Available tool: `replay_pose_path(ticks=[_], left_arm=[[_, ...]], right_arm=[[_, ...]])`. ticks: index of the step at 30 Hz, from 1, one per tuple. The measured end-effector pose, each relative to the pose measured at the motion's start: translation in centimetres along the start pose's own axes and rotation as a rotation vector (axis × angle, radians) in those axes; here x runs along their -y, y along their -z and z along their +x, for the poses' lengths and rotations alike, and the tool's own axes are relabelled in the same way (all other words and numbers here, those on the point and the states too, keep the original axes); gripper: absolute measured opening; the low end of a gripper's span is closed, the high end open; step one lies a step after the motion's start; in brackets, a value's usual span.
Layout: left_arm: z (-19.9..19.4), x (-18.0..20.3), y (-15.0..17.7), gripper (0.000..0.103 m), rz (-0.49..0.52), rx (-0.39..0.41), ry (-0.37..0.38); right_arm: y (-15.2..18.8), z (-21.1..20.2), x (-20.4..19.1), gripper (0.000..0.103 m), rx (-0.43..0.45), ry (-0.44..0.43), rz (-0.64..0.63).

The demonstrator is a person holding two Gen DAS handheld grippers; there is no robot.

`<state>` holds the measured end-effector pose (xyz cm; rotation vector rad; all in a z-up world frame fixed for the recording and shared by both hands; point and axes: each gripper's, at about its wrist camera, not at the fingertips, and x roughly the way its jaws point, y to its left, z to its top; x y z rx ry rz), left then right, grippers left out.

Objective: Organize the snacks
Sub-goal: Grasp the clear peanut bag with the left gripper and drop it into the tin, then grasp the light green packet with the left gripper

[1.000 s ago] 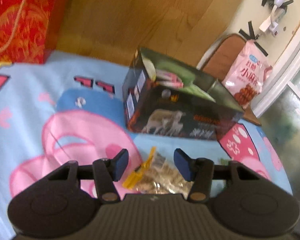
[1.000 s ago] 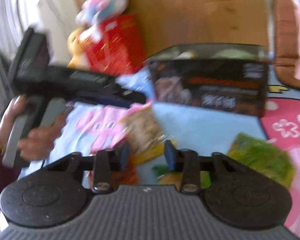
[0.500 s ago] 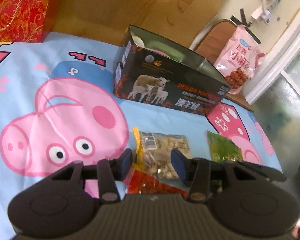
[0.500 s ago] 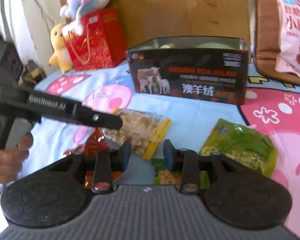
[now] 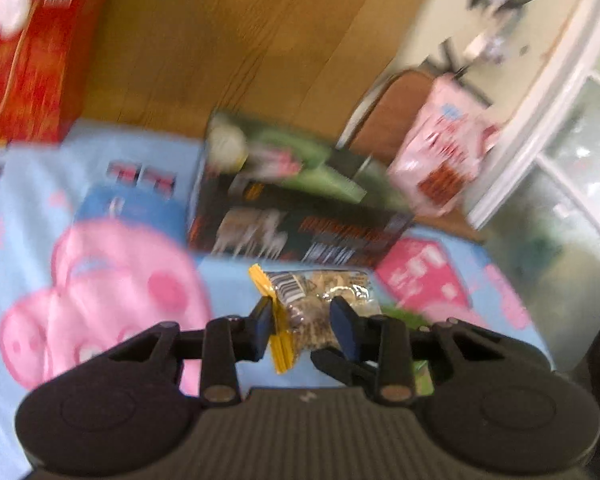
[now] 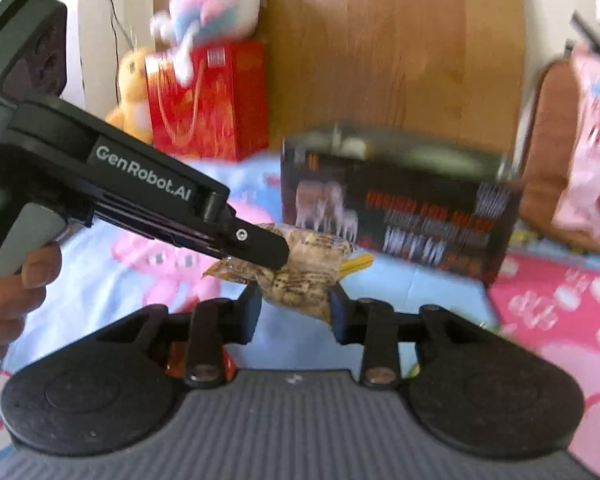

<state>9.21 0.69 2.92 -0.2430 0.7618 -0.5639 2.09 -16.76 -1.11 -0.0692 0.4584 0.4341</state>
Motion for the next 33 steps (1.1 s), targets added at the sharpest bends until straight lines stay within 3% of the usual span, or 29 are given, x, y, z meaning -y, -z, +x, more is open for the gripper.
replay_pose_path(ticks=[5,7,8,9,10,11,13,15,19,23,27,29,30,33], left_arm=[[0.1,2.0,-5.0,0.037,0.051,0.113,-0.042],[1.4,2.3,-6.8,0.053,0.055,0.155,-0.088],[2.6,2.2,-7.7,0.054,0.062,0.157,-0.128],[3.4,2.0,-8.2,0.051,0.060,0.143,-0.176],[4.0,1.8,-8.3,0.048,0.043,0.120,-0.213],[3.8,1.4,-8.1,0.048,0.022,0.113,-0.195],[2.7,0.6,-6.7,0.049,0.006,0.118,-0.110],[2.1,0.2,-4.8,0.049,-0.009,0.097,-0.101],[3.3,0.4,-1.6,0.048,-0.011,-0.018,-0.044],[6.1,2.5,0.2,0.048,0.024,-0.108,-0.047],[7.6,4.2,1.2,0.048,0.022,-0.165,-0.017],[7.7,4.8,1.6,0.048,0.041,-0.172,-0.012],[7.6,4.7,1.8,0.048,0.045,-0.177,-0.014],[8.0,4.4,2.1,0.048,0.025,-0.190,-0.046]], right_arm=[[-3.8,-0.7,1.5,0.038,0.129,0.036,-0.033],[-6.0,0.8,2.6,0.043,0.160,0.051,-0.019],[-6.9,1.8,3.0,0.045,0.172,0.066,-0.015],[-7.5,2.7,3.4,0.057,0.166,0.080,-0.024],[-7.9,3.6,3.8,0.059,0.155,0.109,-0.030],[-8.0,3.8,4.3,0.059,0.146,0.142,-0.015],[-7.0,1.7,5.8,0.059,0.176,0.109,0.059],[-4.9,-0.8,7.1,0.059,0.210,0.094,0.099],[0.4,-4.7,11.3,0.058,0.151,0.209,0.260],[3.7,-6.9,14.6,0.057,0.087,0.261,0.436],[3.7,-6.6,14.9,0.057,0.020,0.195,0.474],[4.2,-5.7,13.8,0.047,-0.037,0.148,0.435],[4.3,-5.0,13.2,0.035,-0.063,0.119,0.425],[4.3,-3.2,11.2,0.034,-0.047,0.067,0.406]])
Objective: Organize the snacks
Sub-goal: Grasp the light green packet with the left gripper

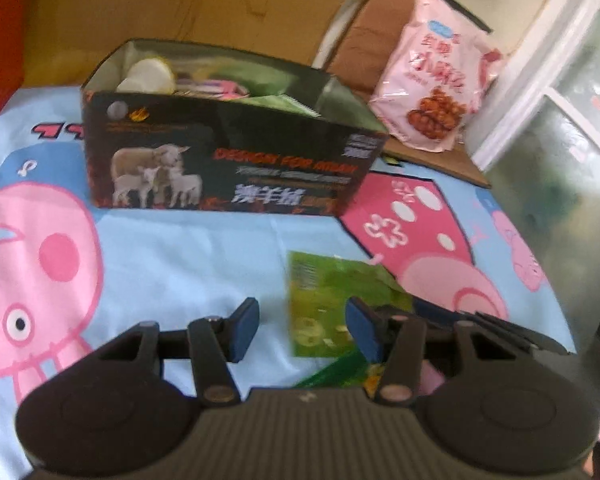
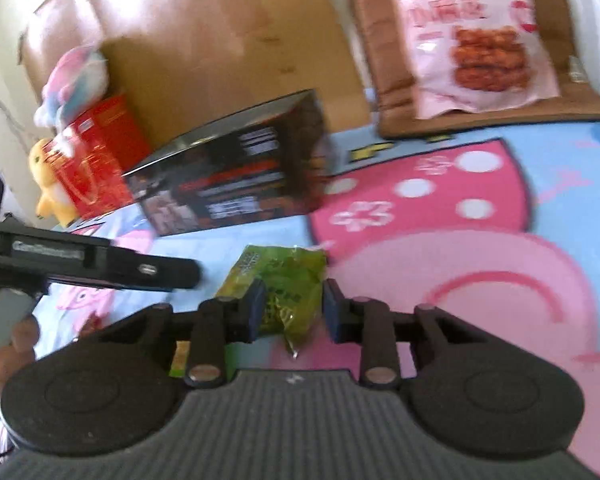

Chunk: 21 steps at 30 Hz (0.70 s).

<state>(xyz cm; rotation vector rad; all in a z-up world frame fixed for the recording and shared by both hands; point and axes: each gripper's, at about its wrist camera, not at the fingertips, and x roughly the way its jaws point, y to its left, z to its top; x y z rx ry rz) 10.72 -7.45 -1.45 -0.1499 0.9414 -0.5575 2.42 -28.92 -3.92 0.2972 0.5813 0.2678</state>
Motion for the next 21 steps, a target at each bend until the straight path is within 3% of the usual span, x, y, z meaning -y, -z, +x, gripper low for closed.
replay_pose_path(ticks=[2,5,7,11,13,15,16,18,19,20,21], left_arm=[[-0.2,-0.6,-0.2,0.047,-0.022,0.003,-0.012],[-1.4,-1.8,-0.6,0.050,-0.033,0.041,-0.043],[-1.6,-2.5,-0.9,0.050,-0.046,0.045,-0.049],[-0.3,-2.1,-0.9,0.051,-0.030,0.021,-0.015],[0.1,-1.1,-0.6,0.060,0.014,0.017,0.017],[0.3,-0.8,-0.5,0.060,0.030,0.029,0.014],[0.2,-1.1,-0.5,0.060,0.015,0.031,0.028],[-0.1,-2.0,-0.7,0.052,-0.030,0.034,0.063],[-0.5,-2.2,-0.8,0.040,-0.045,0.041,0.087],[-0.8,-2.2,-0.9,0.033,-0.053,0.040,0.136],[-1.2,-1.9,-1.1,0.033,-0.056,0.035,0.186]], right_arm=[[-0.2,1.3,-1.3,0.034,0.002,-0.025,-0.040],[-0.9,1.9,-1.0,0.036,0.000,-0.051,-0.001],[-0.9,1.1,-0.6,0.043,0.005,-0.059,0.015],[-0.2,0.9,-1.0,0.047,-0.022,-0.069,-0.035],[-0.2,1.2,-2.2,0.036,-0.043,-0.087,-0.095],[-0.1,1.8,-3.0,0.025,-0.054,-0.103,-0.113],[-0.1,2.0,-3.2,0.025,-0.047,-0.108,-0.120],[-0.2,2.0,-3.0,0.022,-0.027,-0.117,-0.103],[-0.4,2.0,-2.7,0.021,-0.024,-0.130,-0.082],[-0.5,1.9,-2.6,0.021,-0.016,-0.142,-0.064],[-0.6,1.8,-2.7,0.017,-0.006,-0.151,-0.060]])
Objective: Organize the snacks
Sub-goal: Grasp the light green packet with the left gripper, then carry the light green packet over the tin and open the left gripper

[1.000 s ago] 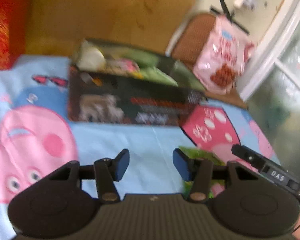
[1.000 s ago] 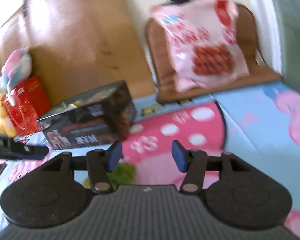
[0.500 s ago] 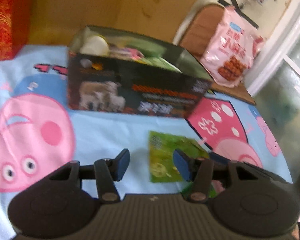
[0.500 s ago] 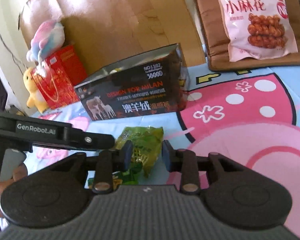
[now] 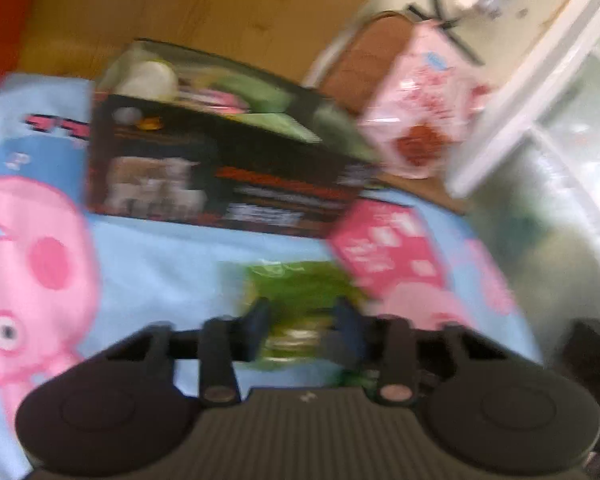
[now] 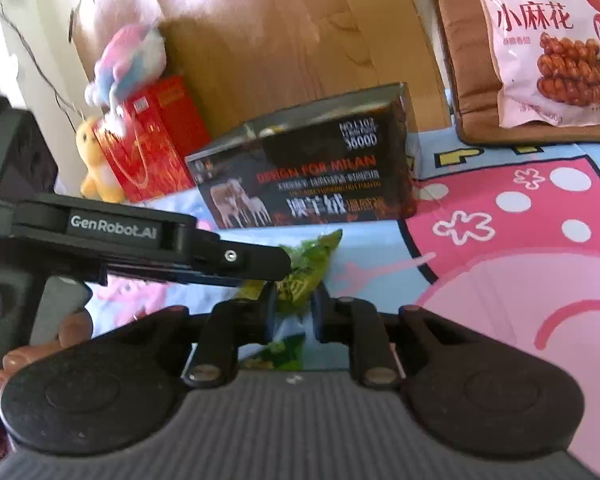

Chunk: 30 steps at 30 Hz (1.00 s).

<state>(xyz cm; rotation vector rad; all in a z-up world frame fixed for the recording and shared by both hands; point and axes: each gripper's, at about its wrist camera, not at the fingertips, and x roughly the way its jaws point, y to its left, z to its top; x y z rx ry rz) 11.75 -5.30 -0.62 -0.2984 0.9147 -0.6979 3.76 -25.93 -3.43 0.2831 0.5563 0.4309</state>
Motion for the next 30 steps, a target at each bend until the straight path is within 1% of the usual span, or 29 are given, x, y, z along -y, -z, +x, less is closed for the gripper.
replay_pose_path(ticks=[1,2,3,4,9,12,14,15,17,18,20,21,22,23,24,26,27,30], left_arm=[[-0.5,0.8,0.0,0.032,0.033,0.021,-0.016],[-1.0,1.7,0.0,0.032,0.083,0.047,-0.041],[-1.7,2.5,-0.1,0.033,0.121,0.075,-0.056],[-2.2,2.9,-0.2,0.035,0.137,0.092,-0.055],[-5.6,4.0,-1.6,0.035,0.151,0.172,0.001],[-6.4,5.4,-3.5,0.035,0.201,0.224,-0.026],[-6.3,6.4,-5.2,0.037,0.225,0.243,-0.046],[-5.9,6.7,-6.0,0.038,0.237,0.252,-0.063],[-4.6,6.8,-7.6,0.039,0.245,0.275,-0.117],[-3.6,6.7,-8.2,0.039,0.244,0.282,-0.187],[-2.0,6.1,-8.5,0.038,0.228,0.276,-0.305],[-1.9,5.6,-8.1,0.038,0.210,0.274,-0.306],[-2.1,5.1,-7.6,0.040,0.198,0.270,-0.286],[-2.2,4.6,-6.8,0.040,0.189,0.263,-0.281],[-2.2,4.3,-6.2,0.040,0.185,0.259,-0.298],[-2.3,3.8,-4.7,0.040,0.188,0.253,-0.345],[-2.3,3.6,-3.8,0.040,0.187,0.245,-0.364],[-2.7,3.4,-1.6,0.040,0.189,0.222,-0.386]], right_arm=[[-0.1,-0.1,-0.4,0.015,0.008,-0.016,0.001],[-0.3,-0.4,-0.9,0.015,0.026,-0.010,-0.012],[-0.6,-0.6,-1.6,0.015,0.047,-0.002,-0.039],[-1.0,-0.8,-1.9,0.015,0.062,-0.007,-0.040],[-3.0,-2.4,-1.5,0.014,0.136,-0.102,0.044],[-4.6,-2.7,-2.3,0.014,0.191,-0.113,0.024],[-6.2,-2.2,-2.9,0.014,0.229,-0.094,-0.019],[-7.0,-1.7,-3.0,0.015,0.243,-0.082,-0.034],[-8.7,-0.3,-2.7,0.015,0.276,-0.043,-0.059],[-9.3,0.6,-2.4,0.017,0.282,-0.008,-0.069],[-10.0,2.7,-1.4,0.027,0.249,0.116,-0.085],[-10.0,3.1,-0.7,0.034,0.228,0.180,-0.063],[-9.6,2.7,0.0,0.034,0.226,0.195,-0.023],[-9.0,1.9,0.7,0.035,0.237,0.167,0.012],[-8.1,0.9,1.2,0.036,0.246,0.147,0.044],[-6.3,-1.0,1.5,0.037,0.261,0.158,0.063],[-5.4,-1.9,1.6,0.039,0.265,0.163,0.078],[-2.4,-4.0,1.4,0.040,0.254,0.167,0.123]])
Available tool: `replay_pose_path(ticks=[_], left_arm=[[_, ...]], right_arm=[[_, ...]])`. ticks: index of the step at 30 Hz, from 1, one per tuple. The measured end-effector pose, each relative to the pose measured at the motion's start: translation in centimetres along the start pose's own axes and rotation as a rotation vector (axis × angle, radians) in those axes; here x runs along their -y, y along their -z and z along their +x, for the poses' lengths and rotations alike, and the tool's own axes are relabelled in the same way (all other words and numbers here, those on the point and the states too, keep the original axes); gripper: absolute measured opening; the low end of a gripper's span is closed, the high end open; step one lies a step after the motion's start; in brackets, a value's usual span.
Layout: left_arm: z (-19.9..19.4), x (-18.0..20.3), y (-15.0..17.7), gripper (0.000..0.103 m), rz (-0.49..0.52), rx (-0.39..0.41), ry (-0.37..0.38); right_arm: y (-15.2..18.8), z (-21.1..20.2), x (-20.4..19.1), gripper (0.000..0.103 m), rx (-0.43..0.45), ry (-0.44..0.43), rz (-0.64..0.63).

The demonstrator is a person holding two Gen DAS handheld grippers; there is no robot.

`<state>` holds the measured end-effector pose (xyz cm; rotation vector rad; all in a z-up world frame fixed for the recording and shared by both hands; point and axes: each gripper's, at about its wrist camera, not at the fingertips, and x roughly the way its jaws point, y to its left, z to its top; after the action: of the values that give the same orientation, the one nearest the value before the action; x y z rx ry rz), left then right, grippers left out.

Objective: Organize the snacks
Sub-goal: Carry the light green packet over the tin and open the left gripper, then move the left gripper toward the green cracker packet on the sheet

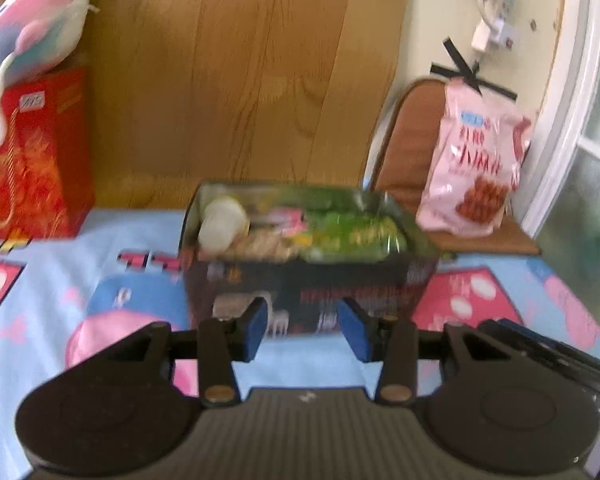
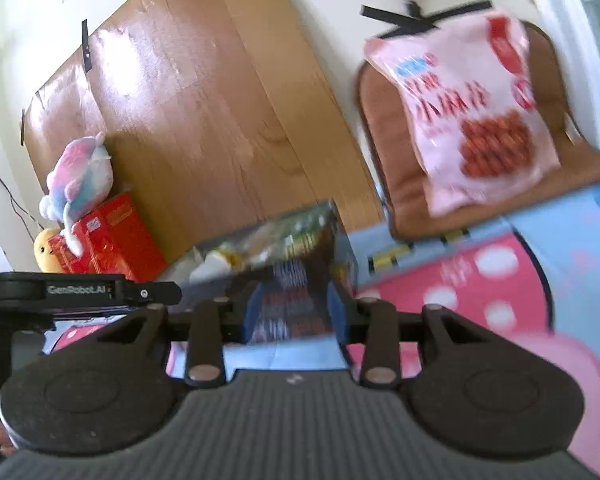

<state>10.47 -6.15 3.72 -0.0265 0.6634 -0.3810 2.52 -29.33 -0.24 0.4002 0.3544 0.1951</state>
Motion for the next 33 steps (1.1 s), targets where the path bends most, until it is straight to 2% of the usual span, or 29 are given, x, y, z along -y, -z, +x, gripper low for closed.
replay_pose_path(ticks=[5,10,11,13,15,18,25,28,33], left_arm=[[-1.5,1.1,2.6,0.044,0.051,-0.002,-0.028],[-3.0,2.2,3.6,0.051,0.076,0.009,-0.048],[-3.2,2.3,3.8,0.052,0.078,0.014,-0.054],[-3.6,2.2,4.1,0.055,0.074,0.020,-0.068],[-3.8,2.0,4.5,0.055,0.066,0.015,-0.076],[-3.9,1.7,5.0,0.055,0.062,0.008,-0.094],[-4.4,0.5,5.7,0.055,0.043,0.002,-0.121],[-4.8,0.1,5.6,0.055,0.029,-0.009,-0.082],[-4.8,0.5,6.2,0.054,0.006,-0.085,0.097]], right_arm=[[2.8,-2.0,-1.0,0.041,-0.057,0.025,-0.031],[4.2,-3.5,-2.1,0.045,-0.099,0.003,-0.063],[4.4,-4.0,-2.4,0.047,-0.099,0.000,-0.081],[5.0,-4.8,-2.8,0.060,-0.101,0.004,-0.122],[5.9,-5.6,-3.2,0.063,-0.114,0.008,-0.173],[7.1,-6.4,-3.3,0.063,-0.138,0.024,-0.209],[8.4,-6.6,-3.2,0.063,-0.182,0.019,-0.201],[8.4,-6.4,-3.2,0.063,-0.187,0.020,-0.206],[8.5,-5.9,-2.7,0.063,-0.210,0.036,-0.197]])
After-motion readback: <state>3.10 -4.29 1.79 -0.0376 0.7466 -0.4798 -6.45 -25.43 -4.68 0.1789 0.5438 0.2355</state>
